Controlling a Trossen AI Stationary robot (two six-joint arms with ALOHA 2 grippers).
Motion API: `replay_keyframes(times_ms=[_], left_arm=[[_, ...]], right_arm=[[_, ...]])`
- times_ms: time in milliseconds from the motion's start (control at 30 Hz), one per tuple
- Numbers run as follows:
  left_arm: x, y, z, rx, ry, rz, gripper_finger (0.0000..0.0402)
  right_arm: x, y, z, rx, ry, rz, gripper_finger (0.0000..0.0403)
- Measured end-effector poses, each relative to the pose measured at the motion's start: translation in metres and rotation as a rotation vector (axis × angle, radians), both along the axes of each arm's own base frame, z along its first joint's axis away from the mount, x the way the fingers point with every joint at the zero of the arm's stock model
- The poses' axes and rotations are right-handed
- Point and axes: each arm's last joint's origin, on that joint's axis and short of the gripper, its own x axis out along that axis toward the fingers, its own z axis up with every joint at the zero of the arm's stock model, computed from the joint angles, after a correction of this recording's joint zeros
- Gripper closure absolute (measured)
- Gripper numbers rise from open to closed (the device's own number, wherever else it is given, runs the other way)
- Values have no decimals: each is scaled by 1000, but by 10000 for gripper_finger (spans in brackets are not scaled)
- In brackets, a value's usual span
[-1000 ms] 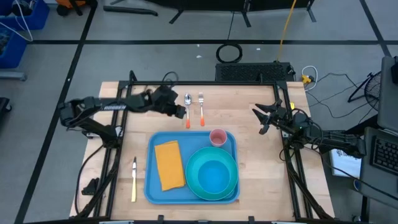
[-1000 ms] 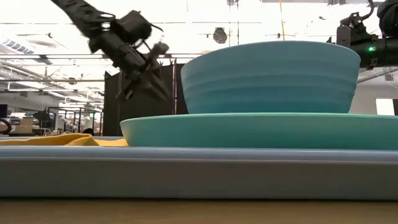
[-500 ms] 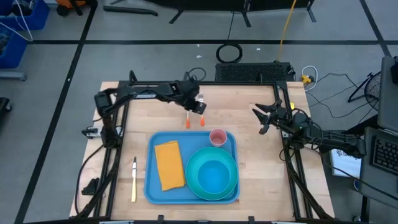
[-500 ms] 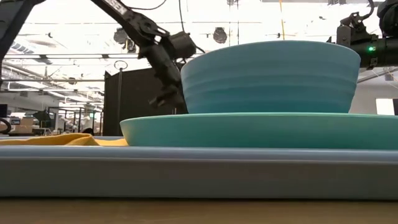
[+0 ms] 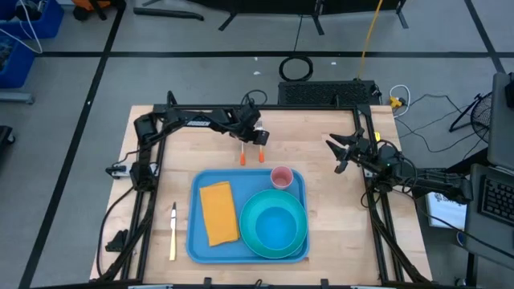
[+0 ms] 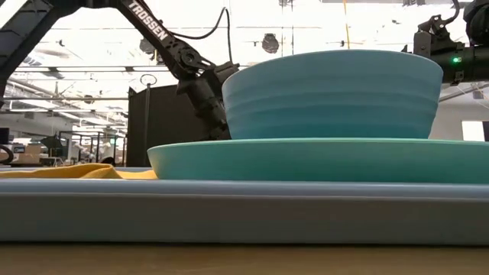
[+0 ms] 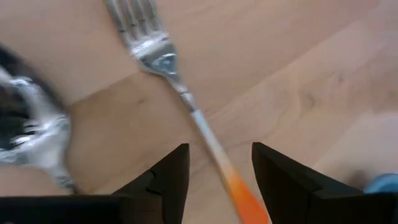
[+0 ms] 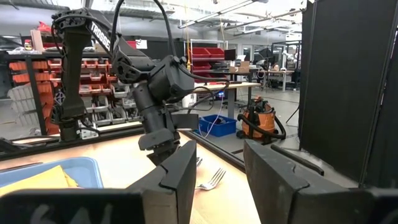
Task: Set up tray
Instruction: Put the orange fork on the yellow napkin
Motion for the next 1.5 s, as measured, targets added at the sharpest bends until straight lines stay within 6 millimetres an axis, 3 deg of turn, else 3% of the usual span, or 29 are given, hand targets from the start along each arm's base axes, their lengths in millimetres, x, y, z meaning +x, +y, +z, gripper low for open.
replay_keyframes(times_ms=[567, 867, 967, 1133, 1267, 1367, 1500], left_arm=[[3, 0, -7, 11, 17, 75, 217], [17, -14, -2, 23, -80, 32, 218], [18, -16, 2, 65, -87, -58, 218], [14, -27, 43, 205, -176, -234, 218], [1, -60, 95, 379, -269, -437, 218], [-19, -84, 131, 551, -363, -551, 218], [-50, -102, 134, 686, -476, -582, 218]], right_arm=[[0, 0, 0, 0, -1, 0, 277], [0, 0, 0, 0, -1, 0, 277], [0, 0, 0, 0, -1, 0, 277], [0, 0, 0, 0, -1, 0, 277], [0, 0, 0, -1, -1, 0, 277], [0, 0, 0, 0, -1, 0, 277], [0, 0, 3, -25, -16, -5, 277]])
